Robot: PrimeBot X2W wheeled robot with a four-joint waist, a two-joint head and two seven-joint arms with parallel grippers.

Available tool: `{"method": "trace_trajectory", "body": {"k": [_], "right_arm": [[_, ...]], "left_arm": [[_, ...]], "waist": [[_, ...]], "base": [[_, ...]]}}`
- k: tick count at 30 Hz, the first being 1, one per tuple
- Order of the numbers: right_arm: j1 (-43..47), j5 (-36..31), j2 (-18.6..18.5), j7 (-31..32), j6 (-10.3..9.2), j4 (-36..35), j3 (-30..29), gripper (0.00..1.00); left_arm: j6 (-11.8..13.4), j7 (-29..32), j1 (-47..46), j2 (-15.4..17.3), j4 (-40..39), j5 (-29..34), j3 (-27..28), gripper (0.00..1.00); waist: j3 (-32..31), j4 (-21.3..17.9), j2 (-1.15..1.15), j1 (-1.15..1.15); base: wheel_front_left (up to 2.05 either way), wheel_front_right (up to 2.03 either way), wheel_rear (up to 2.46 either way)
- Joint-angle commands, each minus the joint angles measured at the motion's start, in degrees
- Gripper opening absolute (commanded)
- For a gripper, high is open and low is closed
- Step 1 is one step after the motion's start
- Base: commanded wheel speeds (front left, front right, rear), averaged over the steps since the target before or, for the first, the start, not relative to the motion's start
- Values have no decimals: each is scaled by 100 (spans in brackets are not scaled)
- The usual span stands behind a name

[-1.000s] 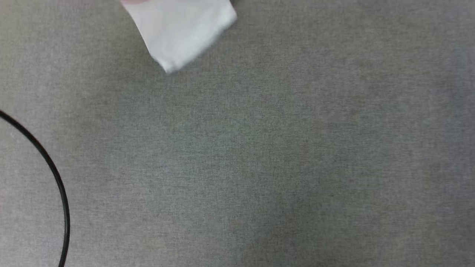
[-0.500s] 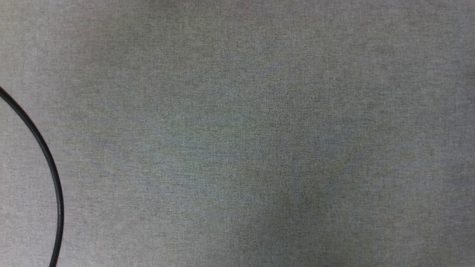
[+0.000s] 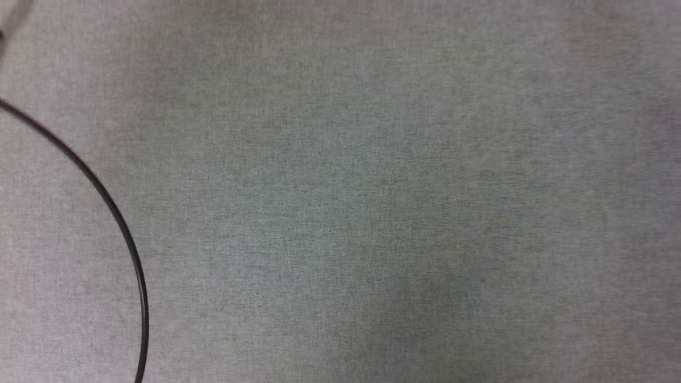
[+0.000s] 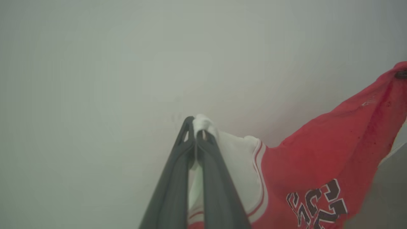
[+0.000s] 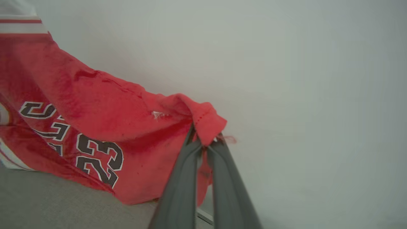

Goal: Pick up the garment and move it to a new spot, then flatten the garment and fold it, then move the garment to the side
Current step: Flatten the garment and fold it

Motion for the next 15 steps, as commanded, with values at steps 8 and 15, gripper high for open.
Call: {"method": "trace_trajectory", "body": {"k": [8,15], "right_arm": [[1501,705,-59,-266,-4,-375,872,0],[2618,1271,-320,-429,-4,-750,1389,0]], "left_arm": [[10,-159,1902,267,-476,-366,-119,0],[338,-178,3581,507,-1261,-610,-109,0]], "waist": [[-593,-134,0,0],[-1130,-177,0,0]], "base": [[0,0,0],[0,0,0]]}}
